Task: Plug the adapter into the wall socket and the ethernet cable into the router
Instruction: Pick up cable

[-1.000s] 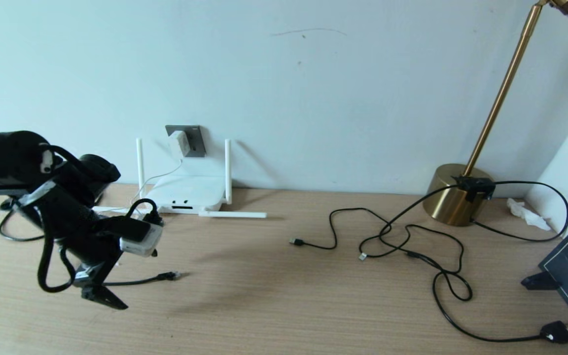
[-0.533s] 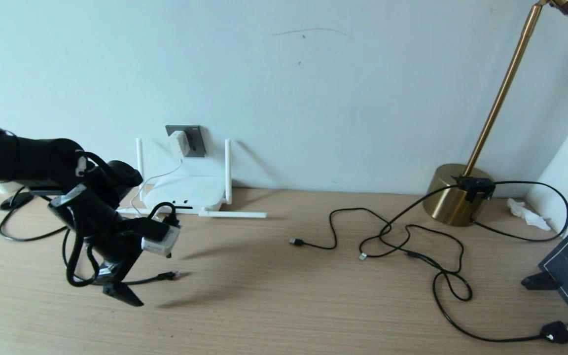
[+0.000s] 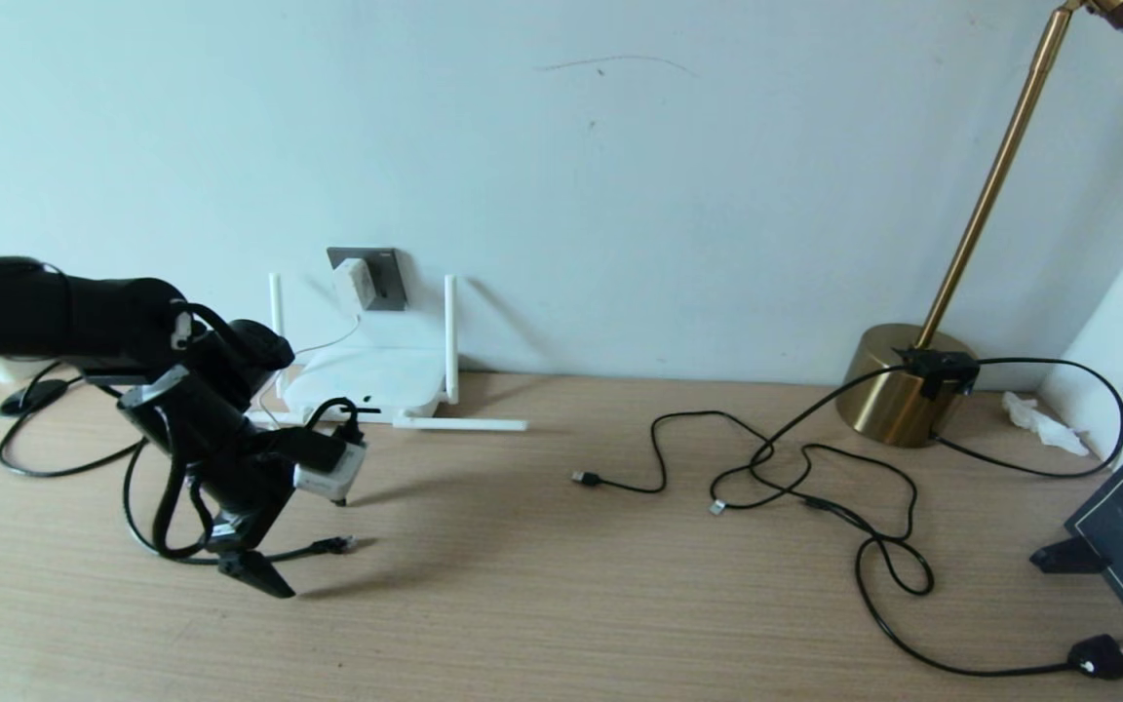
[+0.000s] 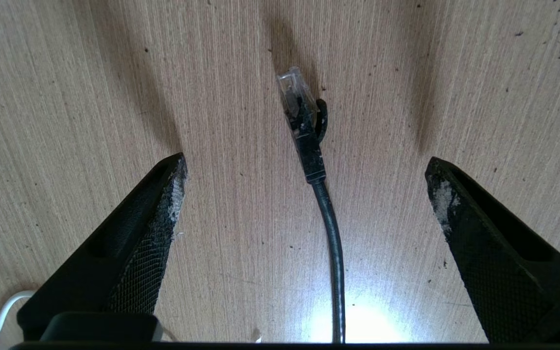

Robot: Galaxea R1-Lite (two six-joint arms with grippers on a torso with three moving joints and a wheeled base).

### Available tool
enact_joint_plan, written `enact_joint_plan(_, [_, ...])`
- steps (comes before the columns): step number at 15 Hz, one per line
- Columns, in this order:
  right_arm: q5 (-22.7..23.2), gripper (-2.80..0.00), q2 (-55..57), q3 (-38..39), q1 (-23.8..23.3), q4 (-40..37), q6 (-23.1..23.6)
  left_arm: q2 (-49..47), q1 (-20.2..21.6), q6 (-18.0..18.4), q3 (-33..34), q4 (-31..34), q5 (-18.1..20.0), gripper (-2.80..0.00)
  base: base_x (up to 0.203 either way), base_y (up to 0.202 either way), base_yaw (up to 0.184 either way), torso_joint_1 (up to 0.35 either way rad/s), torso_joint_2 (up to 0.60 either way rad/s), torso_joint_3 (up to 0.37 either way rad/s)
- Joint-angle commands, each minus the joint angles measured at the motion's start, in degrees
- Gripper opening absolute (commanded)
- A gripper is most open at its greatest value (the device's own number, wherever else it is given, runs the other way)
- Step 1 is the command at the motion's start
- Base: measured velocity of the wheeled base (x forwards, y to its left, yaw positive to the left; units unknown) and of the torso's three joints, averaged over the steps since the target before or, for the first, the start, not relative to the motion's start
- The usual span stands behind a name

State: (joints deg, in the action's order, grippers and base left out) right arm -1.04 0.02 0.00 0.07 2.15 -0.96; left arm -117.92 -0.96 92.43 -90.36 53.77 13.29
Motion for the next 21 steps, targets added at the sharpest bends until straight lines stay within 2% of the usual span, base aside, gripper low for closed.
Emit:
enact_joint_plan(1, [-0.02, -2.8, -0.02, 0.62, 0.01, 0.14, 0.0, -0.73, 0.0, 0.38, -0.08, 0.28, 0.07, 0.0, 0.0, 0.0, 0.0, 0.0, 0.0, 0.0])
enact_joint_plan(16, [-0.02, -2.8, -0.02, 0.62, 0.01, 0.05, 0.0, -0.82, -0.18, -0.41, -0.26, 1.33, 0.07, 0.0, 0.0, 0.0, 0.0, 0.0, 0.0, 0.0])
enact_joint_plan(17, [-0.02, -2.8, -0.02, 0.62, 0.01, 0.05, 0.0, -0.79, -0.18, -0.5, -0.32, 1.28, 0.07, -2.8, 0.0, 0.0, 0.0, 0.0, 0.0, 0.0])
enact_joint_plan(21, [-0.02, -2.8, -0.02, 0.62, 0.01, 0.05, 0.0, -0.82, -0.18, -0.35, -0.26, 1.33, -0.5, -2.8, 0.0, 0.0, 0.0, 0.0, 0.0, 0.0])
